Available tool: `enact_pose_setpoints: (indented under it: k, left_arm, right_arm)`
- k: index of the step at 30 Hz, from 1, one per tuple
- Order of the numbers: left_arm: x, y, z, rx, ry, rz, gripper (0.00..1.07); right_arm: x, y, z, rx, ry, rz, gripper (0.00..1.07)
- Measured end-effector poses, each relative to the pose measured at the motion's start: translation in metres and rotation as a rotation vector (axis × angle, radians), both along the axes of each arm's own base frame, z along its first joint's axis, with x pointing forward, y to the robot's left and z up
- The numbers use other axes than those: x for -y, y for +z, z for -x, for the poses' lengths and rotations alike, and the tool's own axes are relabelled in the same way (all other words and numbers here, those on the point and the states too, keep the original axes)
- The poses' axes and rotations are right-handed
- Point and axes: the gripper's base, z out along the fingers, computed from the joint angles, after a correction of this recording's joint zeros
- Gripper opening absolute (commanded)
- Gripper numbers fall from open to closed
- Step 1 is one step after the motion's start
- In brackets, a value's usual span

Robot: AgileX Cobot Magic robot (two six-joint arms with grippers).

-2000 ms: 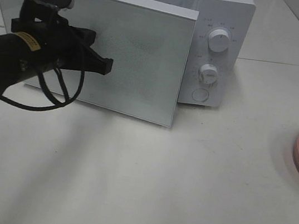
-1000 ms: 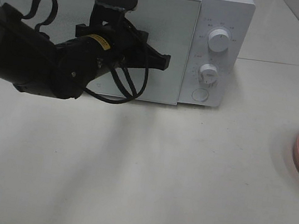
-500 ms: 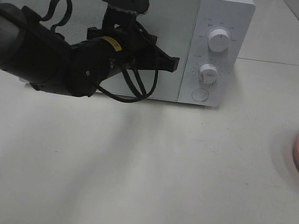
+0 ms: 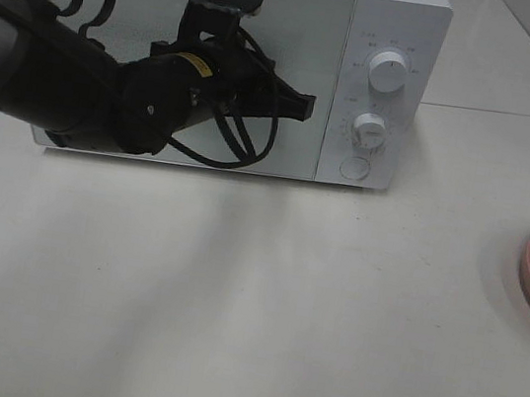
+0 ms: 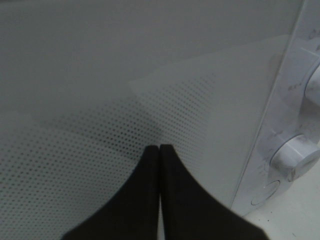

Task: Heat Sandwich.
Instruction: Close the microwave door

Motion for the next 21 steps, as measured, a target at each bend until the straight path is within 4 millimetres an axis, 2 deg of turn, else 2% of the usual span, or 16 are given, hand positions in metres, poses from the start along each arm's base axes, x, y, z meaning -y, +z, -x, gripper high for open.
enact_pose_setpoints:
  k: [5, 12, 14, 15, 16, 17, 19, 20, 21]
  left_arm:
    - [-0.006, 0.001, 0.009, -0.022, 0.01, 0.003, 0.0]
    - [-0.013, 0.006, 0.029, -0.138, -0.022, -0.011, 0.02]
    - [-0.015, 0.007, 0.035, -0.186, -0.04, -0.019, 0.13]
    - [-0.017, 0.009, 0.041, -0.231, -0.06, -0.027, 0.36]
    - [-0.017, 0.009, 0.041, -0.231, -0.06, -0.027, 0.36]
    - [-0.017, 0.01, 0.043, -0.254, -0.073, -0.032, 0.49]
    - [-0.018, 0.013, 0.05, -0.319, -0.102, -0.038, 0.82]
    - [-0.018, 0.014, 0.053, -0.345, -0.112, -0.039, 1.02]
    - [-0.018, 0.014, 0.053, -0.345, -0.112, -0.039, 1.02]
  right_arm:
    - [0.0, 0.0, 0.0, 0.0, 0.0, 0.0, 0.75]
    - [0.0, 0.0, 0.0, 0.0, 0.0, 0.0, 0.75]
    - [0.0, 0.0, 0.0, 0.0, 0.0, 0.0, 0.75]
    - [0.0, 0.0, 0.0, 0.0, 0.0, 0.0, 0.75]
    - [0.0, 0.0, 0.0, 0.0, 0.0, 0.0, 0.75]
    - [0.0, 0.0, 0.0, 0.0, 0.0, 0.0, 0.75]
    - [0.0, 0.0, 0.0, 0.0, 0.0, 0.0, 0.75]
    - [0.0, 0.0, 0.0, 0.0, 0.0, 0.0, 0.75]
    - [0.0, 0.0, 0.0, 0.0, 0.0, 0.0, 0.75]
